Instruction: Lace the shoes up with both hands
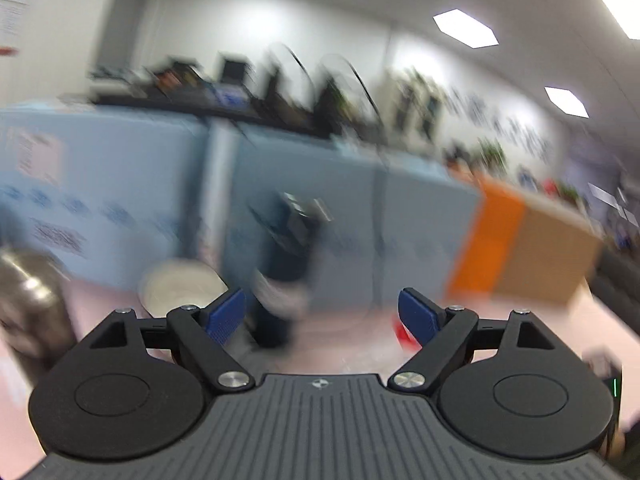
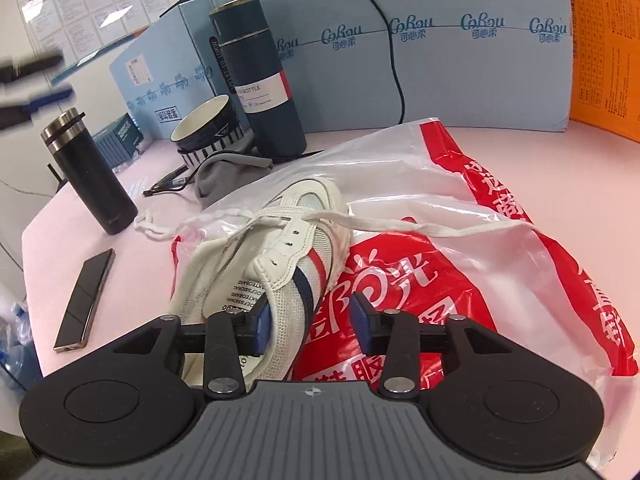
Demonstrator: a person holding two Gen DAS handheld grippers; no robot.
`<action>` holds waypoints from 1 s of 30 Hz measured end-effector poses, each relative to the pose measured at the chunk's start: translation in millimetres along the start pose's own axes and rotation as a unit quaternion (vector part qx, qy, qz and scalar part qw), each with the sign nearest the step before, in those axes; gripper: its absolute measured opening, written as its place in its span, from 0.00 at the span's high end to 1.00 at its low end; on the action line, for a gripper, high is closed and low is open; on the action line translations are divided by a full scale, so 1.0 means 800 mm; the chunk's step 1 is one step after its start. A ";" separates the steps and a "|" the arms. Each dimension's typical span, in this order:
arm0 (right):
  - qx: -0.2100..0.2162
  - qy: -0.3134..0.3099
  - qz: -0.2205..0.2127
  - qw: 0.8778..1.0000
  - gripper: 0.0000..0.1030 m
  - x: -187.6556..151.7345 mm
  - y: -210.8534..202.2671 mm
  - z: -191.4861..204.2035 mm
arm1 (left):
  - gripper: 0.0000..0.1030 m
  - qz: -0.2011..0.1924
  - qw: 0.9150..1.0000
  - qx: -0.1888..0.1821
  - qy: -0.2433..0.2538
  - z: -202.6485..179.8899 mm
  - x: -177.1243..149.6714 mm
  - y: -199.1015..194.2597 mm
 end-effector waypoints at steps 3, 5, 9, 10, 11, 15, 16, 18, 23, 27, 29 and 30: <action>-0.001 0.012 -0.011 1.000 0.54 0.002 -0.005 -0.004 | 0.21 0.083 0.995 -0.048 0.027 -0.060 -0.087 0.028; 0.000 0.021 -0.018 1.000 0.50 0.004 -0.008 -0.007 | 0.21 0.118 0.990 -0.062 0.035 -0.087 -0.130 0.039; 0.010 0.034 -0.026 0.999 0.50 0.004 -0.012 -0.010 | 0.22 0.136 0.989 -0.036 0.039 -0.100 -0.173 0.054; 0.014 0.035 -0.028 0.999 0.51 0.005 -0.013 -0.009 | 0.34 0.137 0.989 -0.029 0.040 -0.098 -0.179 0.059; 0.018 0.035 -0.029 0.999 0.55 0.006 -0.012 -0.008 | 0.47 0.144 0.988 -0.023 0.043 -0.095 -0.185 0.065; 0.041 0.010 -0.015 0.999 0.81 0.005 -0.006 0.009 | 0.71 0.140 0.988 -0.035 0.053 -0.107 -0.192 0.071; 0.044 -0.003 -0.010 0.999 0.82 0.004 -0.006 0.013 | 0.72 0.140 0.988 -0.035 0.060 -0.111 -0.193 0.073; 0.055 -0.007 -0.001 0.998 0.83 0.003 -0.008 0.019 | 0.74 0.136 0.987 -0.038 0.070 -0.115 -0.190 0.080; 0.075 -0.010 0.015 0.997 0.83 -0.006 -0.020 0.028 | 0.74 0.118 0.989 -0.061 0.072 -0.123 -0.179 0.093; 0.082 0.011 0.014 0.996 0.79 -0.008 -0.030 0.023 | 0.72 0.119 0.986 -0.059 0.097 -0.129 -0.185 0.096; 0.078 0.032 -0.006 0.996 0.69 0.000 -0.037 0.014 | 0.67 0.118 0.986 -0.050 0.102 -0.128 -0.189 0.092; 0.075 0.040 -0.016 0.996 0.67 0.004 -0.040 0.009 | 0.62 0.111 0.988 -0.044 0.097 -0.126 -0.189 0.088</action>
Point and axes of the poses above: each gripper's, at about its wrist camera, not at the fingertips, and y roughly the way its jaws point, z to its left, x to its top, the point moved 10 cm from there along y, roughly the way its jaws point, and after that the axes turned 15 degrees about -z, right-handed, at the moved point
